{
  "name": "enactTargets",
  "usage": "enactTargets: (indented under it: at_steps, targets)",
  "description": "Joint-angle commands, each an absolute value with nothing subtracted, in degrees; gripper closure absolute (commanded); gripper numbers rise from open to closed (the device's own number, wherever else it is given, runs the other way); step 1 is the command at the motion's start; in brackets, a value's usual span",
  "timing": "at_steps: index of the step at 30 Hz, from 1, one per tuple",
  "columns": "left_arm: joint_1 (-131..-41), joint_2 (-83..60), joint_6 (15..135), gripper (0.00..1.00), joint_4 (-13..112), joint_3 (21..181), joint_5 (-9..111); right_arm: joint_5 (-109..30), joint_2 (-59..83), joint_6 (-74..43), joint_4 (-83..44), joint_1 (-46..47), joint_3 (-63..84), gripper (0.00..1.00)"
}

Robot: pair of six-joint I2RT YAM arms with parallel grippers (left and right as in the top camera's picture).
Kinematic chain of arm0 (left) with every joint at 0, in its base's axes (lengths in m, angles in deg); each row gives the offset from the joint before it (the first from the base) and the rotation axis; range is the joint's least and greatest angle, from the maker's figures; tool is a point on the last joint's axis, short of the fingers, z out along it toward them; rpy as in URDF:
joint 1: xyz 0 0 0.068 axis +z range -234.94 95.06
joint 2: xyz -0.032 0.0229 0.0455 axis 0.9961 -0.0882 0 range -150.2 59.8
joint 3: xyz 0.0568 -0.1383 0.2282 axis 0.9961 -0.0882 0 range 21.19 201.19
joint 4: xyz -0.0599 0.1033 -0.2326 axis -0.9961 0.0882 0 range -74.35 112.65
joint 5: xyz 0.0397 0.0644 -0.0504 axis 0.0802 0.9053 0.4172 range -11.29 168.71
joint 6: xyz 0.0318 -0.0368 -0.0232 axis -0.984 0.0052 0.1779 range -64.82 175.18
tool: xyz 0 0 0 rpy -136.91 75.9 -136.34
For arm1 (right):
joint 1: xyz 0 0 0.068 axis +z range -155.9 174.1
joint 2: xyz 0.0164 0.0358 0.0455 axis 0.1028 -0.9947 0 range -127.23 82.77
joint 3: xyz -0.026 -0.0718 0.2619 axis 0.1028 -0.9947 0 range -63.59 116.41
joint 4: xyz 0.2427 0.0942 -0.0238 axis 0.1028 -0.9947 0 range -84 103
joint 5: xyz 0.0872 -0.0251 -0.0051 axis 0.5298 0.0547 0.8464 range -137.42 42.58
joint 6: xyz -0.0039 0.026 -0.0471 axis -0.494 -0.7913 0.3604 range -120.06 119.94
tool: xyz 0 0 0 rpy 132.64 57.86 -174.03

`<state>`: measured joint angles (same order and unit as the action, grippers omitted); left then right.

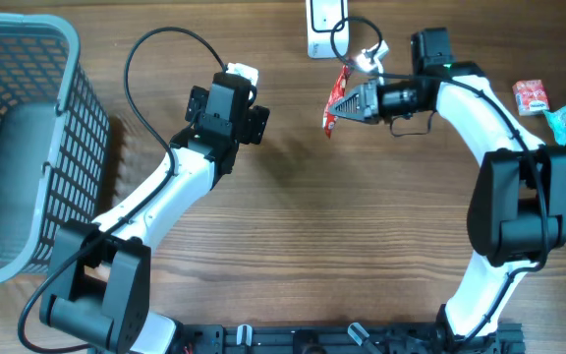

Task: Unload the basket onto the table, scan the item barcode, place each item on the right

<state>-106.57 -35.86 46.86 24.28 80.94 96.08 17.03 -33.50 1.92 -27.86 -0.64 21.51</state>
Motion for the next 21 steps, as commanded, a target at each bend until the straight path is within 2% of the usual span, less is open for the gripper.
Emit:
enactTargets:
  at_steps: [1, 6, 13, 21]
  targets:
    - [-106.3, -34.06, 46.21, 0.0, 24.15, 81.31, 96.78, 27.96, -32.6, 24.45, -28.64, -0.55, 21.22, 0.96]
    - [-106.3, -34.06, 46.21, 0.0, 24.17, 81.31, 96.78, 39.89, -32.6, 45.74, -34.33, -0.58, 21.22, 0.96]
    - [-106.3, -34.06, 46.21, 0.0, 24.17, 81.31, 96.78, 45.64, -32.6, 65.39, -35.53, -0.62, 21.24, 0.95]
    - [-106.3, -34.06, 46.21, 0.0, 24.17, 81.31, 96.78, 45.66, -31.22, 67.45, -24.53, -0.62, 22.64, 0.95]
